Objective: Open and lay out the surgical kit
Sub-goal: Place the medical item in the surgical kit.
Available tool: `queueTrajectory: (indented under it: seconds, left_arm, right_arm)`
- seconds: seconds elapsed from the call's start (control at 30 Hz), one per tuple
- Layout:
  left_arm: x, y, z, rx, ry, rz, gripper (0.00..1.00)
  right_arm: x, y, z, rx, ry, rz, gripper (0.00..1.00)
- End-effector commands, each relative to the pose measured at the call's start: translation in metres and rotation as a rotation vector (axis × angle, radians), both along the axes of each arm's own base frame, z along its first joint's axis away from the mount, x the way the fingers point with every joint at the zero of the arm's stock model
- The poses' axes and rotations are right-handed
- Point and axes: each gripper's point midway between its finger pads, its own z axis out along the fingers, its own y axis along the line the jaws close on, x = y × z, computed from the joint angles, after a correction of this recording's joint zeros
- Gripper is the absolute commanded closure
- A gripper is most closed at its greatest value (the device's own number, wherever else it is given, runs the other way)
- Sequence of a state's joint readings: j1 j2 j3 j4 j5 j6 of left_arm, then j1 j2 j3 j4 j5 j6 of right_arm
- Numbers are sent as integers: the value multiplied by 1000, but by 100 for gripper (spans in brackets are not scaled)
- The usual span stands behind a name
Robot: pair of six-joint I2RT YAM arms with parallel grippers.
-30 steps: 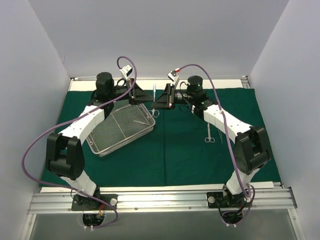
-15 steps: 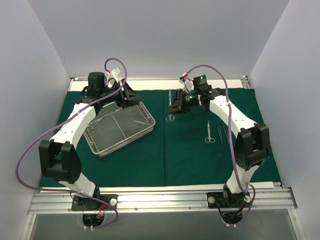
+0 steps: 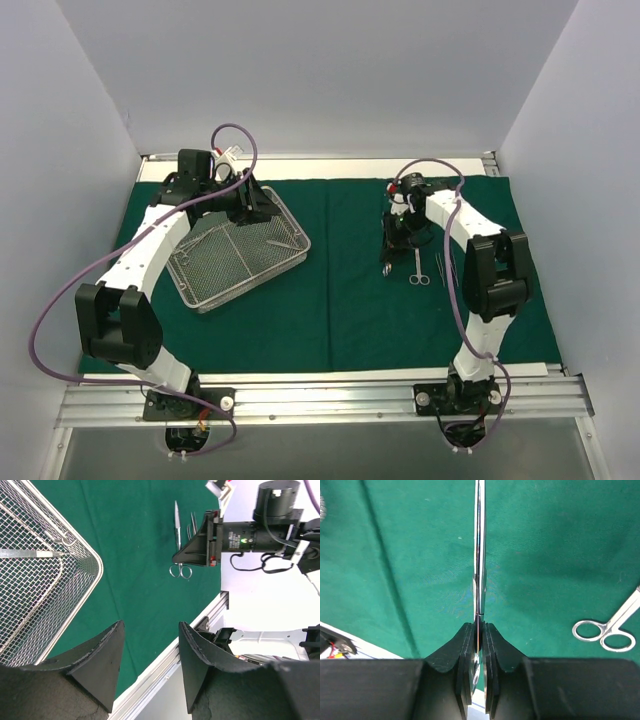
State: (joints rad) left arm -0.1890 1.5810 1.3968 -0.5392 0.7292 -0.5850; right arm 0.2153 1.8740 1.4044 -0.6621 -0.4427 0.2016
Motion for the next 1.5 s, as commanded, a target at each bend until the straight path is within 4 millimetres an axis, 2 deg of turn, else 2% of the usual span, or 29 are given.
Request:
queueTrajectory:
  seconds: [0.0,0.27,0.6,0.67,1.2,1.43,1.47]
  left_arm:
    - [0,-1,16,-4,-56,-24,44]
    - [-4,-3,15,-15,-47,-48,47]
    - [-4,-4,15,-46,-36,-61,48]
    - [-3,-3,15,-46,-36,-57,48]
    - [1,-5,12,-73,-19,-50,48]
    - [5,-1,8,-42,-13,-31,48]
    - [1,2,1,-14,25,-19,48]
  right_arm:
    - [-11,-11,-14,-13,44,12,100]
    - [-12,-14,-39,21,93,16,100]
    - [-10,-25,-57,31,124,15,100]
    - [-11,-27,-59,31,131,10,97]
    - [-10,-35,-55,-5,116,-16,76]
    - [2,-46,-40,-73,59,-27,70]
    - [4,-48,-37,-85,50,-29,69]
